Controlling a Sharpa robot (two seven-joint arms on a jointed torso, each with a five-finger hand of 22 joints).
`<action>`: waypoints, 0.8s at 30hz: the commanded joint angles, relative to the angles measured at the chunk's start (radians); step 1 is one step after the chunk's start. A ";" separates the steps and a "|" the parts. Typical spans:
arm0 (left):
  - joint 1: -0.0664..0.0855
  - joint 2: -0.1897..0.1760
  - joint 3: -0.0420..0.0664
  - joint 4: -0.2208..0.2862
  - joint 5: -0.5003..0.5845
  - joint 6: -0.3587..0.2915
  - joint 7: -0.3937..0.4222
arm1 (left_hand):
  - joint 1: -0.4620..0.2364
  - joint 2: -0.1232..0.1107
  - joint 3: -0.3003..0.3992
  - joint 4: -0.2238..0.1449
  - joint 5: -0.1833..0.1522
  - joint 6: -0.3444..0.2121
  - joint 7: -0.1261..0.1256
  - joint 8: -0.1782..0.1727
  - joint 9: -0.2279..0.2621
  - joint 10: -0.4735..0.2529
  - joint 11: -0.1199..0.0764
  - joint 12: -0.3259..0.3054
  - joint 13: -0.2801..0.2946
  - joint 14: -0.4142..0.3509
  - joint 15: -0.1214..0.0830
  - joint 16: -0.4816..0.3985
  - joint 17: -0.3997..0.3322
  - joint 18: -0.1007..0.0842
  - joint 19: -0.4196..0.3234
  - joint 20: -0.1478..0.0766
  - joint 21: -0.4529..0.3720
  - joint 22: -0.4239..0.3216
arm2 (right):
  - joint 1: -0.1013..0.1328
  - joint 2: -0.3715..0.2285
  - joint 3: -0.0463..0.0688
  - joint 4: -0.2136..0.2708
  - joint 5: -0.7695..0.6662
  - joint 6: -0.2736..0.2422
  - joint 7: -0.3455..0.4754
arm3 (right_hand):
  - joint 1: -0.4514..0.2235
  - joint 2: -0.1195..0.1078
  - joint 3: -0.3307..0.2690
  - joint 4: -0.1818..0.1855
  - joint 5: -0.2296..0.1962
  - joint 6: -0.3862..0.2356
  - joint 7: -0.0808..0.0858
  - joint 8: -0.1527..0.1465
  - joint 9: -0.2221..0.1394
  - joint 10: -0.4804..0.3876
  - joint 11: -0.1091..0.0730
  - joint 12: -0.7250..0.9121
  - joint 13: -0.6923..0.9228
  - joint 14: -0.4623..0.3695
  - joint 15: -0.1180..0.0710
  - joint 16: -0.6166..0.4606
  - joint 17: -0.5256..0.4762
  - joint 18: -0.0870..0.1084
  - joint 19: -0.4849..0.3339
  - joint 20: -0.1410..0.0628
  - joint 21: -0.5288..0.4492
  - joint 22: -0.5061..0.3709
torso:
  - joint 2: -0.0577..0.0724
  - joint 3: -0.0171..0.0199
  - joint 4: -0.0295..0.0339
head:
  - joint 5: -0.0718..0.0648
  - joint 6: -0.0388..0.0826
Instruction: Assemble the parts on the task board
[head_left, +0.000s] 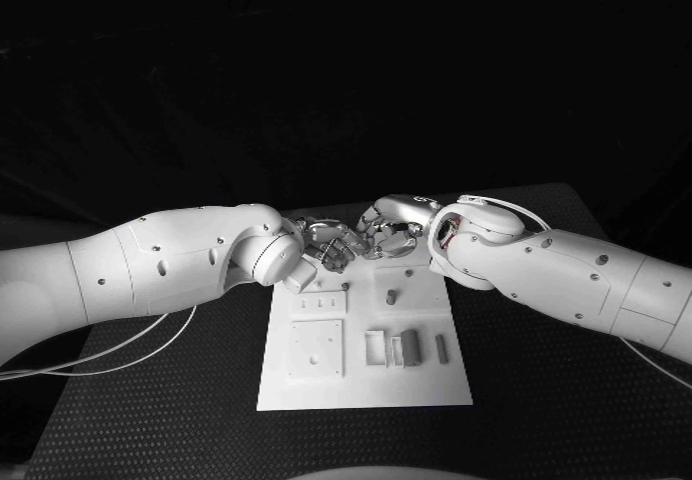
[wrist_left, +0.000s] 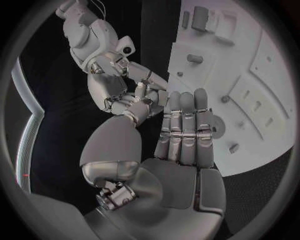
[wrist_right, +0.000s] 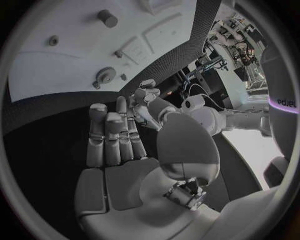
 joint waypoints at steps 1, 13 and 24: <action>0.003 -0.001 0.003 -0.001 0.007 0.013 0.015 | 0.018 0.018 0.006 0.000 0.002 0.014 -0.009 0.005 0.029 0.005 -0.002 0.007 0.001 0.002 -0.008 0.007 -0.002 0.001 0.009 -0.003 0.005 0.003 | -0.003 -0.003 -0.002 -0.014 -0.008 0.025 -0.006 | -0.014 -0.015 -0.010 0.003 0.007 -0.020 0.019 -0.012 -0.004 0.029 0.017 -0.019 -0.006 -0.013 0.008 -0.004 0.000 0.030 -0.005 -0.003 -0.007 0.014 | 0.000 0.0002 -0.0001 | 0.000 0.000; 0.003 -0.039 0.003 -0.033 -0.025 0.120 -0.013 | 0.007 0.041 -0.002 -0.001 -0.004 0.000 -0.005 0.007 0.053 -0.003 0.001 0.012 0.005 -0.008 -0.007 0.018 -0.008 -0.001 0.004 -0.003 0.002 0.012 | -0.003 -0.068 -0.002 -0.052 0.018 -0.026 0.001 | -0.015 -0.050 -0.016 0.011 0.006 -0.100 0.056 -0.057 -0.021 -0.036 0.052 -0.069 -0.023 -0.038 0.042 -0.001 0.003 0.030 -0.016 0.002 -0.009 0.019 | 0.000 0.0018 -0.0013 | 0.006 0.000; 0.003 -0.073 0.003 -0.112 -0.163 0.516 -0.166 | 0.001 0.065 -0.018 -0.002 -0.004 -0.017 -0.002 0.014 0.089 -0.013 0.002 0.021 0.014 -0.017 -0.006 0.032 -0.013 -0.001 -0.001 -0.002 0.001 0.024 | -0.003 -0.111 0.012 -0.145 0.114 -0.100 0.028 | -0.008 -0.047 -0.015 0.011 0.006 -0.095 0.054 -0.053 -0.019 -0.033 0.051 -0.070 -0.022 -0.036 0.040 0.003 0.003 0.030 -0.012 0.001 -0.006 0.020 | -0.001 0.0024 0.0010 | 0.015 -0.013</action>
